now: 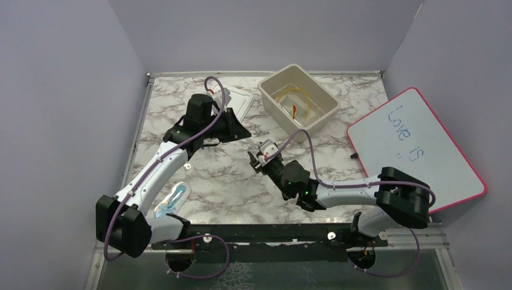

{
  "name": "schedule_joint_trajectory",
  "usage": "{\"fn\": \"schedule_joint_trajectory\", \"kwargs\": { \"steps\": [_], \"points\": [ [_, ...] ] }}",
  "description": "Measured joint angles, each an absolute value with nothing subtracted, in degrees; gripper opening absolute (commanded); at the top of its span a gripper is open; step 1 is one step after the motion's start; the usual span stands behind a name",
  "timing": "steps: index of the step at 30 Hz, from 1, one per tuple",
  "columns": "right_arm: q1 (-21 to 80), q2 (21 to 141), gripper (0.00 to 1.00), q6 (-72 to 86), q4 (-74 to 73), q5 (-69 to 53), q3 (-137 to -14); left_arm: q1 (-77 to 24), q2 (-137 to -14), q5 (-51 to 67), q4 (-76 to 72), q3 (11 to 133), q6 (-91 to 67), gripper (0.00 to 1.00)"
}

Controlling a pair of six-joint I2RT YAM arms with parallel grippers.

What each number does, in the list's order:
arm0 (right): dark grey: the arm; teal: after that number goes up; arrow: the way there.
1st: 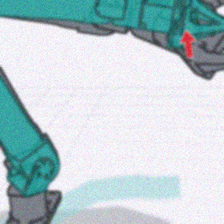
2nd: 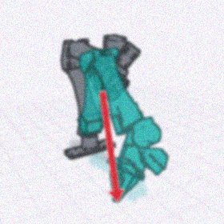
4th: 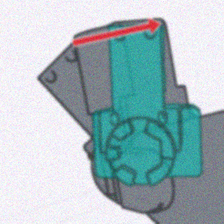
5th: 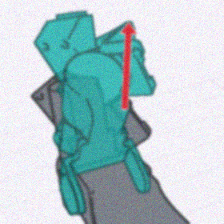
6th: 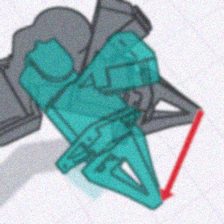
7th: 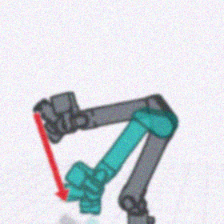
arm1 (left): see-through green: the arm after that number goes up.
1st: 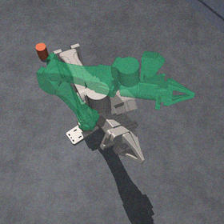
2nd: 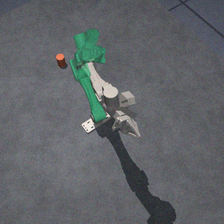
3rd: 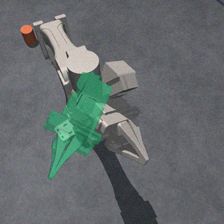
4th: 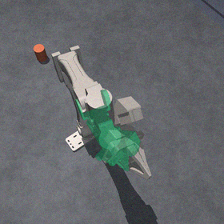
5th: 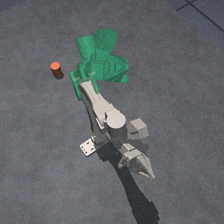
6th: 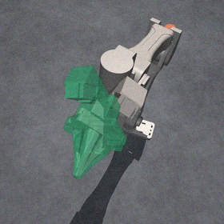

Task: Organize the chemistry lab equipment

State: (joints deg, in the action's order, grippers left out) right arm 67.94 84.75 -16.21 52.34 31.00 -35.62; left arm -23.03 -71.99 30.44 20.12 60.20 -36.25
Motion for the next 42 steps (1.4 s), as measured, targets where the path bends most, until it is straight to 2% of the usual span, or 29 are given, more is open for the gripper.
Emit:
{"fn": "schedule_joint_trajectory", "kwargs": {
  "steps": [5,14,19,25,30,42],
  "points": [
    [67.9,83.9,0.58,-13.3,51.2,31.0,-35.5,-22.9,-69.2,21.3,23.6,60.2,-34.3,0.0],
    [67.9,81.3,0.57,-5.8,47.6,32.0,-33.6,-23.2,-62.3,-6.0,29.5,57.8,-32.8,0.0],
    [67.9,81.0,0.57,-3.3,45.2,33.1,-31.4,-28.0,-60.4,-22.9,30.3,53.7,-35.1,0.0],
    [67.9,79.8,0.57,-2.8,44.1,34.1,-30.5,-33.3,-60.8,-33.9,30.7,48.3,-40.1,0.0],
    [67.9,79.2,0.57,-2.8,44.0,34.7,-30.1,-33.3,-60.8,-39.8,30.2,43.9,-43.8,0.0],
    [67.9,79.2,0.57,-3.0,43.8,35.0,-30.0,-32.2,-66.3,-41.8,22.9,40.1,-45.6,0.0]
  ]
}}
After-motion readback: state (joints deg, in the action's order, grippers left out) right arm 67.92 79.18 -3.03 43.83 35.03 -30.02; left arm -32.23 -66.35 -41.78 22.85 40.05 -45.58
